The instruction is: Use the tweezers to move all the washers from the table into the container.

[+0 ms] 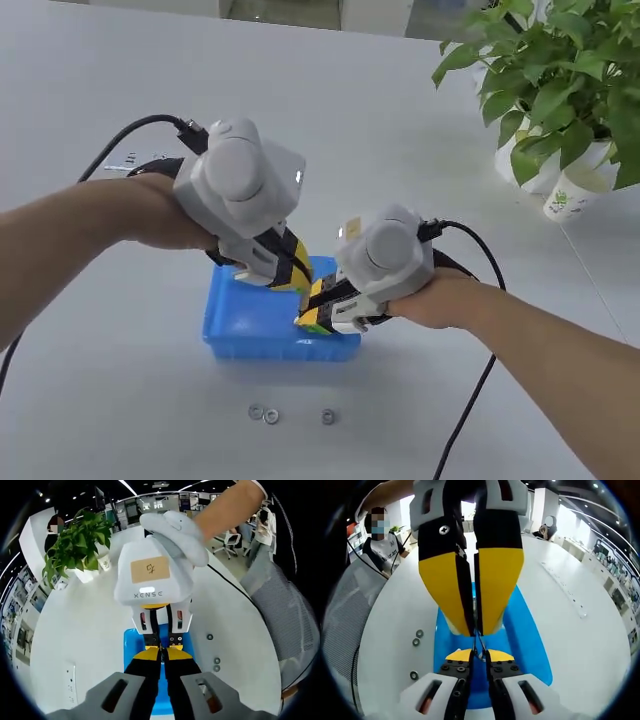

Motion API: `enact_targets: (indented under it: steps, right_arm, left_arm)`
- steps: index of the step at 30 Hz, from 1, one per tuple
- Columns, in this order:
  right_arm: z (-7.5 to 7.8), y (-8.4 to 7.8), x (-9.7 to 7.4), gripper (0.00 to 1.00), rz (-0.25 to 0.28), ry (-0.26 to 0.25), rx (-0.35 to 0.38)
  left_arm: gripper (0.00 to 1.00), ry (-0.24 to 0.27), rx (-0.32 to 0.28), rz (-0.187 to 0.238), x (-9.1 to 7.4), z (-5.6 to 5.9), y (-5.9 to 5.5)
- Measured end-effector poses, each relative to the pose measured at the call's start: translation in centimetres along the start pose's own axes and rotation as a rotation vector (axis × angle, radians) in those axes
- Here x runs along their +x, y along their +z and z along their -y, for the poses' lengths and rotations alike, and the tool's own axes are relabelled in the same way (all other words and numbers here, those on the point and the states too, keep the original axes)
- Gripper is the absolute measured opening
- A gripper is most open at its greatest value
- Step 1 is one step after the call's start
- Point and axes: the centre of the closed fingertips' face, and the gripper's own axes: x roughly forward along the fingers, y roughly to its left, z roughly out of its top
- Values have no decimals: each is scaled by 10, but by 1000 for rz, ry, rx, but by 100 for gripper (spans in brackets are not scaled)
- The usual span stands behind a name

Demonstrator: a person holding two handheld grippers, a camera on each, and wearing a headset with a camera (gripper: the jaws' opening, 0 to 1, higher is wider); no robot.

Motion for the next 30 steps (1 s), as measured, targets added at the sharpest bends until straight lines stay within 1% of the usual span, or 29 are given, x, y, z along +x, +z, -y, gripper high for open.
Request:
enact_targets:
  steps: [11,17,23,30]
  right_arm:
    - [-1,1,-4,12,-2,0,-6]
    - [-2,8,-12,12,2,-9,-17]
    - [-2,18,-23,11,11,-24,-32]
    - [-7,26,-35,11,17,-39,-48]
  left_arm:
    - [6,-2,3,-1,-2,1,3]
    - [6,6,-3,3,-10,1,10]
    - [6,23,2,7,-22,2,19]
    - [6,33,3,12,-31,6,31]
